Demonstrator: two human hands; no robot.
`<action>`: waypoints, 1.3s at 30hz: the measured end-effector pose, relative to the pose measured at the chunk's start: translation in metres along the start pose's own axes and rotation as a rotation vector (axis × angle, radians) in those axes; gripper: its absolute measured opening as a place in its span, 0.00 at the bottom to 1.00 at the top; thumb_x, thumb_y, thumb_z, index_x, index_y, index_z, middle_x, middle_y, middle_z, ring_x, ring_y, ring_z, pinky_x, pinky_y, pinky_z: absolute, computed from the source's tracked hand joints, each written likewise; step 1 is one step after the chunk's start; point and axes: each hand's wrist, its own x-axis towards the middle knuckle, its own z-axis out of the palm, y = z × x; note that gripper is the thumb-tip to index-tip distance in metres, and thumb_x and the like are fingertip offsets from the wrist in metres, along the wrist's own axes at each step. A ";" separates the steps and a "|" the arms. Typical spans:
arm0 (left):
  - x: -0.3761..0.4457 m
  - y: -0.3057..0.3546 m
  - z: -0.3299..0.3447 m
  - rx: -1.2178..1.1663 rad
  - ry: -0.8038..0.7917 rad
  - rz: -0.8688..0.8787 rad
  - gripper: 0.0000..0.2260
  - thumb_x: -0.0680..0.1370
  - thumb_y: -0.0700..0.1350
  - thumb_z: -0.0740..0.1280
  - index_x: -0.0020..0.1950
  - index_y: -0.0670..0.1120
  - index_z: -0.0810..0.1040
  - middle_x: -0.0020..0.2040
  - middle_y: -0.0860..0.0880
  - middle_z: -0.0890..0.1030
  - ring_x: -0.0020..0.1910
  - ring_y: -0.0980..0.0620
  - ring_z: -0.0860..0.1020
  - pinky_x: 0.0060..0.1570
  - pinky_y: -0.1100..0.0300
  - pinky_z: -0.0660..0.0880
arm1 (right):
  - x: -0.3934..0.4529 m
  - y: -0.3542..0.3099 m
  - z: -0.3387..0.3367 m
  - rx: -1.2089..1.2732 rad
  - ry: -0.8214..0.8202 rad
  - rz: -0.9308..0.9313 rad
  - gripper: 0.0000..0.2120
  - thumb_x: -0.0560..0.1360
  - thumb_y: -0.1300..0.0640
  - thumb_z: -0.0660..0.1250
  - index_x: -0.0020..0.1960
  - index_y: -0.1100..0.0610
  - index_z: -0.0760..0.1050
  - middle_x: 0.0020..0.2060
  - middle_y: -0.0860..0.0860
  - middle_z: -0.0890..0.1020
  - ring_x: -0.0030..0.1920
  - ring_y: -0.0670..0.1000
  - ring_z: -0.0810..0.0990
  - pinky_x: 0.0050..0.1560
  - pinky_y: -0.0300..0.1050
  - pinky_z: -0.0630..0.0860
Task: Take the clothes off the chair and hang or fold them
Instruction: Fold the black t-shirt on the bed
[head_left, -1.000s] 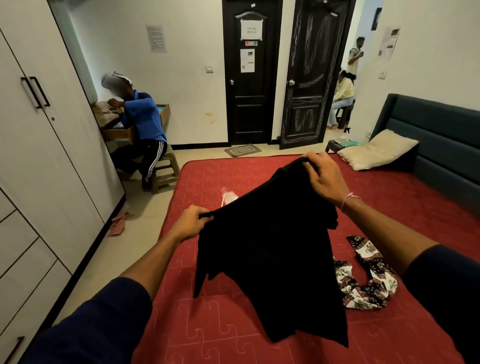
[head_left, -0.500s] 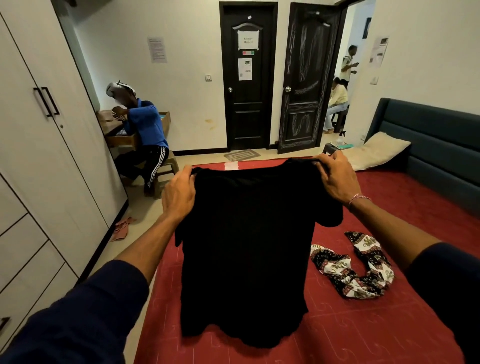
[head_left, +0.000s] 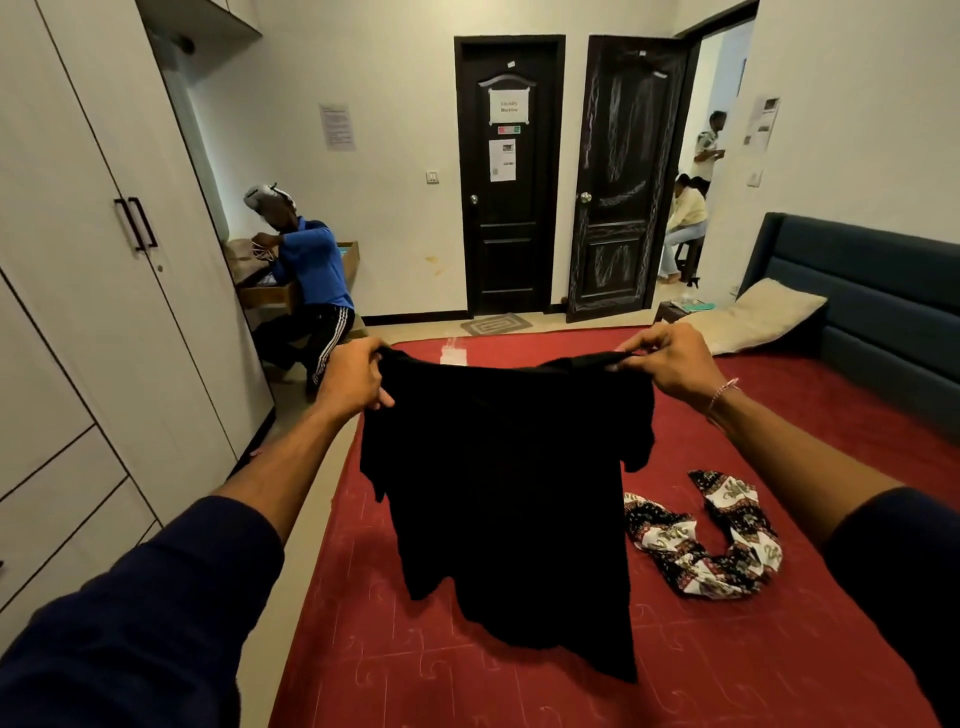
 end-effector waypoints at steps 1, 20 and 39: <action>-0.005 0.004 0.001 -0.129 -0.023 -0.064 0.13 0.84 0.35 0.55 0.61 0.41 0.77 0.40 0.42 0.82 0.29 0.48 0.83 0.28 0.59 0.81 | -0.003 0.003 -0.002 -0.003 -0.025 0.053 0.07 0.63 0.56 0.83 0.38 0.51 0.86 0.38 0.50 0.86 0.44 0.53 0.84 0.52 0.57 0.81; -0.072 0.030 0.009 0.632 0.404 0.297 0.17 0.84 0.52 0.58 0.51 0.39 0.76 0.45 0.39 0.78 0.42 0.39 0.78 0.36 0.48 0.75 | -0.053 -0.010 -0.001 -0.048 0.375 0.217 0.08 0.68 0.60 0.75 0.35 0.53 0.77 0.38 0.53 0.83 0.43 0.53 0.80 0.42 0.43 0.73; 0.064 -0.279 0.280 0.747 -0.418 -0.182 0.17 0.84 0.54 0.58 0.57 0.42 0.77 0.52 0.40 0.81 0.53 0.38 0.81 0.49 0.48 0.76 | 0.084 0.263 0.315 -0.494 -0.075 0.528 0.11 0.73 0.52 0.74 0.50 0.57 0.79 0.45 0.57 0.83 0.47 0.61 0.83 0.45 0.51 0.81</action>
